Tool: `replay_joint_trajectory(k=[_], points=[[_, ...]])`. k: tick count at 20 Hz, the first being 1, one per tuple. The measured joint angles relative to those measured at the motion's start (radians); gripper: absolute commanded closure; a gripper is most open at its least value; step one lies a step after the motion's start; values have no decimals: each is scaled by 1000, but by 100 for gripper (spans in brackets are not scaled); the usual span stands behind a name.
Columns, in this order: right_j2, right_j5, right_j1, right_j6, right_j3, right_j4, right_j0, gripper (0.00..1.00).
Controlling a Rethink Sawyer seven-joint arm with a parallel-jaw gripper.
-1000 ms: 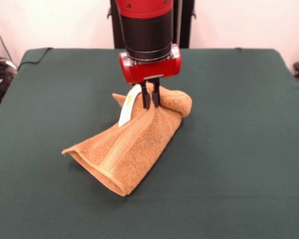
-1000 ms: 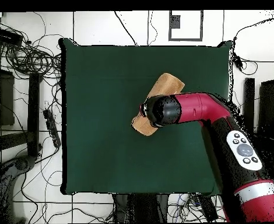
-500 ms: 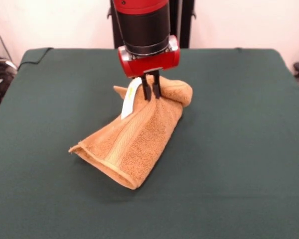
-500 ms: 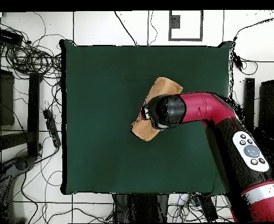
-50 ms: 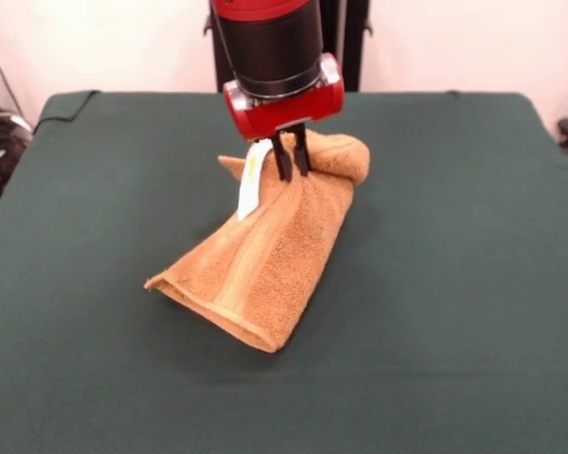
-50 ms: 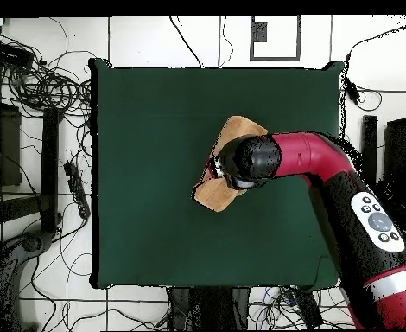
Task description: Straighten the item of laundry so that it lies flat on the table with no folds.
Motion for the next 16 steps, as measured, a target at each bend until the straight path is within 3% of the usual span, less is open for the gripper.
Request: replay_joint_trajectory(k=[7, 16], points=[[20, 113, 60, -167, -63, -3, 2, 100], [20, 83, 69, -183, -62, -10, 2, 100]])
